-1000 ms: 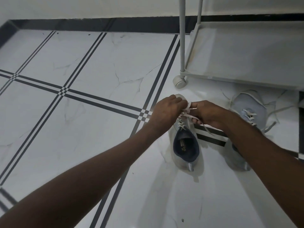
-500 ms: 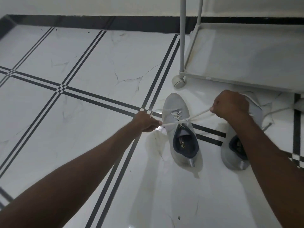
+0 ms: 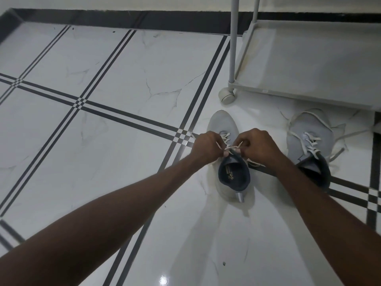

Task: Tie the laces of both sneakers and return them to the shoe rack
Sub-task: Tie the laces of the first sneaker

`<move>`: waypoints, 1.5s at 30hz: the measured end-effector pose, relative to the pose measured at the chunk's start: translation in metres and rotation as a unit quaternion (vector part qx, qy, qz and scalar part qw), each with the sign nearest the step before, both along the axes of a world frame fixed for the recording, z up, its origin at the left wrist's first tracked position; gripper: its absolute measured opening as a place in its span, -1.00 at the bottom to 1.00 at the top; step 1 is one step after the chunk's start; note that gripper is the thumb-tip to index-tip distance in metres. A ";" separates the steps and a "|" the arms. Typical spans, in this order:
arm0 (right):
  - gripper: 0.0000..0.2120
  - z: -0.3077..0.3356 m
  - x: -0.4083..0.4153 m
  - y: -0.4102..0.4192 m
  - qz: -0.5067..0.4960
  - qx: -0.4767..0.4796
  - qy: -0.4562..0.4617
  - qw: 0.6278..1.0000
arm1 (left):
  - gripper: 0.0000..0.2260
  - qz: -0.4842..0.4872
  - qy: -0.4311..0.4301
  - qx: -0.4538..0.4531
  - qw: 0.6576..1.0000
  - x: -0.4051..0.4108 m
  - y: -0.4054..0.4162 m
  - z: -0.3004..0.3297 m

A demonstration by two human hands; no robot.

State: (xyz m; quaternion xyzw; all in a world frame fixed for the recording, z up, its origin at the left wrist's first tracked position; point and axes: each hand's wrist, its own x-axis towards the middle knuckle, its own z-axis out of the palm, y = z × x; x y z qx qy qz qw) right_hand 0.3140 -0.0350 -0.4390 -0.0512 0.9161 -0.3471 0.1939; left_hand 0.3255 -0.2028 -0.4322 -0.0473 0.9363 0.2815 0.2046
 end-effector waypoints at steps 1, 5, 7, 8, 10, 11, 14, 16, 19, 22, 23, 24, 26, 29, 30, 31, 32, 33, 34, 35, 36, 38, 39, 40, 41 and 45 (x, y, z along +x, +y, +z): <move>-0.90 0.000 -0.001 0.002 0.005 -0.005 -0.009 1.000 | -0.82 -0.007 0.007 -0.002 1.000 0.000 0.000 0.001; -0.89 -0.006 0.001 0.009 -0.010 -0.002 0.015 1.000 | -0.91 -0.060 0.072 -0.086 0.992 0.003 -0.002 0.000; -0.91 -0.009 0.005 0.010 -0.032 0.015 0.037 0.999 | -0.92 -0.112 0.123 -0.153 0.974 0.009 -0.008 -0.002; -0.89 -0.011 0.007 0.009 -0.043 0.023 0.045 0.998 | -0.89 -0.136 0.136 -0.161 0.968 0.013 -0.012 -0.004; -0.83 -0.013 0.012 0.008 -0.052 0.050 0.067 0.995 | -0.81 -0.178 0.149 -0.168 0.958 0.021 -0.021 -0.009; -0.81 -0.014 0.014 0.007 -0.045 0.068 0.079 0.994 | -0.79 -0.190 0.156 -0.174 0.954 0.025 -0.026 -0.011; -0.82 -0.022 0.022 0.006 -0.025 0.096 0.110 0.989 | -0.78 -0.212 0.163 -0.204 0.942 0.033 -0.038 -0.021; -0.83 -0.028 0.029 0.006 -0.019 0.112 0.123 0.986 | -0.79 -0.220 0.161 -0.218 0.937 0.036 -0.042 -0.026; -0.83 -0.034 0.031 0.006 -0.015 0.136 0.115 0.984 | -0.82 -0.201 0.125 -0.183 0.954 0.034 -0.044 -0.026; -0.84 -0.028 0.013 0.015 0.012 0.126 0.034 0.991 | -0.94 -0.157 0.005 -0.104 0.982 0.021 -0.051 -0.014; -0.82 -0.023 0.005 0.021 0.036 0.124 0.001 0.992 | -0.92 -0.128 -0.040 -0.065 0.989 0.016 -0.057 -0.008; -0.82 -0.016 -0.004 0.027 0.058 0.109 -0.039 0.992 | -0.89 -0.099 -0.081 -0.017 0.992 0.012 -0.063 -0.003; -0.90 -0.003 -0.014 0.035 0.083 0.021 -0.139 0.987 | -0.85 -0.051 -0.143 0.092 0.984 0.007 -0.073 0.008; -0.91 0.012 -0.017 0.037 0.082 -0.176 -0.241 0.951 | -0.76 -0.011 -0.189 0.226 0.955 0.001 -0.071 0.023; -0.89 0.013 -0.016 0.034 0.077 -0.224 -0.246 0.940 | -0.76 -0.005 -0.195 0.263 0.945 -0.001 -0.066 0.027; -0.89 0.015 -0.015 0.031 0.069 -0.259 -0.238 0.934 | -0.77 0.000 -0.199 0.294 0.935 -0.003 -0.061 0.029; -0.87 0.014 -0.014 0.027 0.051 -0.286 -0.227 0.929 | -0.79 0.006 -0.201 0.320 0.926 -0.004 -0.057 0.029; -0.85 0.013 -0.013 0.024 0.028 -0.309 -0.220 0.925 | -0.82 0.012 -0.204 0.343 0.917 -0.006 -0.052 0.028; -0.82 0.010 -0.012 0.023 0.006 -0.332 -0.220 0.917 | -0.84 0.021 -0.210 0.365 0.907 -0.006 -0.049 0.025; -0.78 0.008 -0.011 0.022 -0.011 -0.358 -0.229 0.905 | -0.88 0.031 -0.217 0.389 0.895 -0.007 -0.046 0.021; -0.76 0.004 -0.010 0.022 -0.023 -0.383 -0.241 0.891 | -0.91 0.044 -0.225 0.414 0.881 -0.006 -0.044 0.017; -0.83 -0.002 -0.006 0.021 -0.047 -0.409 -0.248 0.877 | -0.93 0.072 -0.225 0.446 0.863 -0.006 -0.038 0.007; -0.89 -0.004 -0.004 0.019 -0.061 -0.408 -0.238 0.879 | -0.91 0.084 -0.215 0.450 0.863 -0.007 -0.036 0.003; -0.91 -0.007 -0.002 0.017 -0.077 -0.402 -0.224 0.884 | -0.91 0.098 -0.200 0.449 0.865 -0.008 -0.033 0.000; -0.91 -0.009 0.000 0.013 -0.093 -0.395 -0.208 0.890 | -0.92 0.116 -0.182 0.441 0.871 -0.009 -0.031 -0.004; -0.93 -0.012 0.009 -0.002 -0.156 -0.361 -0.148 0.908 | -0.85 0.177 -0.135 0.368 0.903 -0.013 -0.020 -0.016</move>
